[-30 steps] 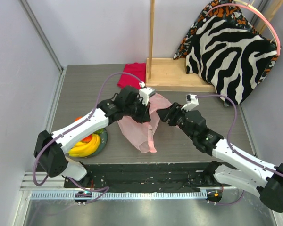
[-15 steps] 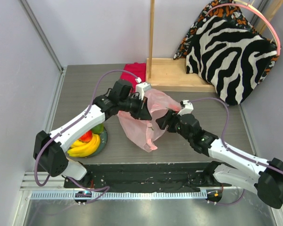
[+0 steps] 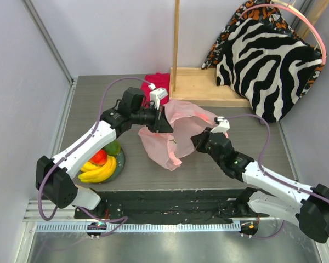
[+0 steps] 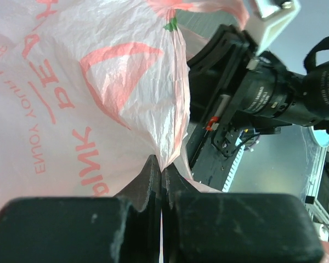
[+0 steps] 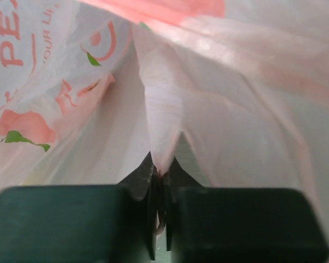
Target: Place the fruits into the plastic bag
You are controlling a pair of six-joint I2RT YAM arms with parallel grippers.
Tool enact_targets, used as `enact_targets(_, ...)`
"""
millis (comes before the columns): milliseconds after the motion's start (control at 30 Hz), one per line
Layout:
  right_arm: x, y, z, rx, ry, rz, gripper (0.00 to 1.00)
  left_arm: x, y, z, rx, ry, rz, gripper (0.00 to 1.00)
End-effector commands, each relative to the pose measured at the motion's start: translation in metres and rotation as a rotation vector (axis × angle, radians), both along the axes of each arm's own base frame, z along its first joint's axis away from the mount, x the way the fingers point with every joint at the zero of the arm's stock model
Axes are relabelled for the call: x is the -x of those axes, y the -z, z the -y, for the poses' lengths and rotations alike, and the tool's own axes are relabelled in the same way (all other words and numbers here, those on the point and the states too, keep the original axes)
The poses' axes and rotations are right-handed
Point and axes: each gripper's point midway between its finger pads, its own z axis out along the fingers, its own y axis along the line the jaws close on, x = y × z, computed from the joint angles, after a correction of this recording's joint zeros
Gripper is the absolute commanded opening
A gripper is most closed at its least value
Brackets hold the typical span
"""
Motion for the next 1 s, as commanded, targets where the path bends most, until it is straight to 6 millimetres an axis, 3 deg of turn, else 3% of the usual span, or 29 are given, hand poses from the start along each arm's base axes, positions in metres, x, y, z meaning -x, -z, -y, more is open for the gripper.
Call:
enact_targets(0, -0.019, -0.052, 0.040, 0.035, 0.154, 0.151, 0.01, -0.008, -0.031, -0.013, 0.069, -0.042, 0.062, 0.00)
enact_targets(33, -0.018, -0.051, 0.058, 0.107, 0.199, 0.141, 0.01, -0.023, -0.036, -0.029, 0.069, -0.110, 0.077, 0.00)
enact_targets(100, -0.022, -0.086, 0.087, 0.160, 0.264, 0.211, 0.01, -0.034, -0.053, -0.049, 0.099, -0.186, 0.113, 0.00)
enact_targets(133, -0.021, -0.092, 0.097, 0.192, 0.275, 0.216, 0.01, -0.039, -0.059, -0.058, 0.106, -0.220, 0.128, 0.00)
enact_targets(167, -0.022, -0.117, 0.106, 0.187, 0.297, 0.258, 0.01, -0.050, -0.065, -0.073, 0.115, -0.275, 0.147, 0.00)
enact_targets(233, -0.021, -0.141, 0.130, 0.247, 0.320, 0.295, 0.01, -0.053, -0.076, -0.089, 0.132, -0.328, 0.177, 0.00)
enact_targets(267, -0.020, -0.166, 0.134, 0.244, 0.320, 0.332, 0.01, -0.061, -0.080, -0.100, 0.144, -0.378, 0.184, 0.00)
enact_targets(333, -0.022, -0.176, 0.140, 0.320, 0.298, 0.325, 0.01, -0.065, -0.076, -0.111, 0.154, -0.422, 0.164, 0.00)
enact_targets(367, -0.021, -0.197, 0.136, 0.311, 0.277, 0.352, 0.01, -0.070, -0.076, -0.118, 0.164, -0.447, 0.161, 0.00)
enact_targets(433, -0.020, -0.200, 0.132, 0.364, 0.222, 0.321, 0.01, -0.072, -0.062, -0.120, 0.170, -0.468, 0.100, 0.00)
enact_targets(467, -0.022, -0.212, 0.122, 0.352, 0.173, 0.328, 0.01, -0.069, -0.056, -0.119, 0.164, -0.456, 0.079, 0.00)
enact_targets(533, -0.021, -0.212, 0.109, 0.360, 0.090, 0.307, 0.01, -0.062, -0.043, -0.115, 0.164, -0.425, 0.039, 0.01)
enact_targets(567, -0.023, -0.218, 0.102, 0.352, 0.060, 0.305, 0.01, -0.058, -0.042, -0.111, 0.171, -0.397, 0.032, 0.06)
enact_targets(600, -0.021, -0.217, 0.090, 0.336, -0.007, 0.296, 0.01, -0.049, -0.040, -0.104, 0.183, -0.344, 0.017, 0.24)
enact_targets(667, -0.023, -0.215, 0.079, 0.339, -0.064, 0.252, 0.01, -0.035, -0.034, -0.098, 0.178, -0.281, 0.012, 0.35)
enact_targets(700, -0.020, -0.210, 0.073, 0.338, -0.107, 0.220, 0.01, -0.032, -0.031, -0.097, 0.168, -0.269, 0.019, 0.50)
enact_targets(800, -0.025, -0.205, 0.060, 0.323, -0.158, 0.175, 0.01, -0.020, -0.028, -0.092, 0.107, -0.243, 0.079, 0.77)
enact_targets(900, -0.030, -0.196, 0.049, 0.301, -0.194, 0.156, 0.01, -0.018, -0.030, -0.090, 0.053, -0.257, 0.155, 0.88)
enact_targets(967, -0.030, -0.184, 0.041, 0.289, -0.231, 0.132, 0.01, -0.020, -0.028, -0.089, 0.010, -0.280, 0.197, 0.90)
